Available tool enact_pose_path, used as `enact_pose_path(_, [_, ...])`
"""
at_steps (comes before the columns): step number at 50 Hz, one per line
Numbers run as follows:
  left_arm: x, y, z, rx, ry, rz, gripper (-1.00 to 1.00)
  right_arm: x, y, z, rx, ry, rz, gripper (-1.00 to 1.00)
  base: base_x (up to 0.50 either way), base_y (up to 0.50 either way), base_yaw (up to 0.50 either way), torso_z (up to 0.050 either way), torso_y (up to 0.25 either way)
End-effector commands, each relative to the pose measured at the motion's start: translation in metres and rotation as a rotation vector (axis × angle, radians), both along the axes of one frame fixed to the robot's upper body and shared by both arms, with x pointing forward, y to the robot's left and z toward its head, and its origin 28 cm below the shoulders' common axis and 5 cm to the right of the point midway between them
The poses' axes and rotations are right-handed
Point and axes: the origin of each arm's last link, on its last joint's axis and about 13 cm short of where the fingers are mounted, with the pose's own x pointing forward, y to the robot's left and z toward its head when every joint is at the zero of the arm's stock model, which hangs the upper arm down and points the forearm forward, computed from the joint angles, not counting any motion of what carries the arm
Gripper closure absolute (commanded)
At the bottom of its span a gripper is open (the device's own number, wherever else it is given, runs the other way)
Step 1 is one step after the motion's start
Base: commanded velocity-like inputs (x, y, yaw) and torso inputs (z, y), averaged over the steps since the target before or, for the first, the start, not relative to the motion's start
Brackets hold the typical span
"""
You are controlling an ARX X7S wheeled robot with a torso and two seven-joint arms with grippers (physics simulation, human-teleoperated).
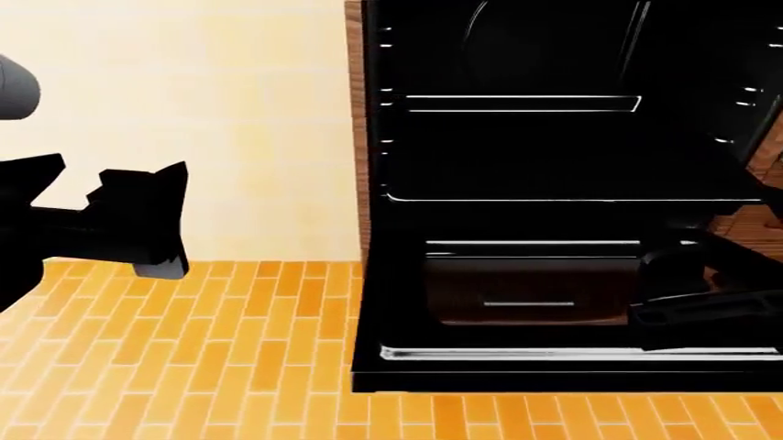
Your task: Fully slide the oven rack out.
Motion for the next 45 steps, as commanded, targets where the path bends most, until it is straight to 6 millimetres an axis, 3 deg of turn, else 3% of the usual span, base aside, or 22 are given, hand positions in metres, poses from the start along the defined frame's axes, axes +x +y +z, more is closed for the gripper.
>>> enact_pose_path(1, [0.001,-0.002,-0.001,0.001,0.003,-0.008,-1.0,0.0,-0.001,-0.001,-0.006,0.013,-0.014,-1.0,0.0,-0.5,0.0,0.0,0.0])
enact_pose_path(28, [0.005,-0.004,-0.01,-0.006,0.026,-0.006,-1.0,0.005,-0.002,-0.006,0.027,0.019,-0.02,-1.0,0.01,-0.5,0.0,0.0,0.0])
enact_pose_path(45, [0.006,-0.004,-0.013,-0.014,0.03,-0.012,-1.0,0.008,0.0,-0.009,0.065,0.047,-0.01,-1.0,0.26,-0.42,0.0,0.0,0.0])
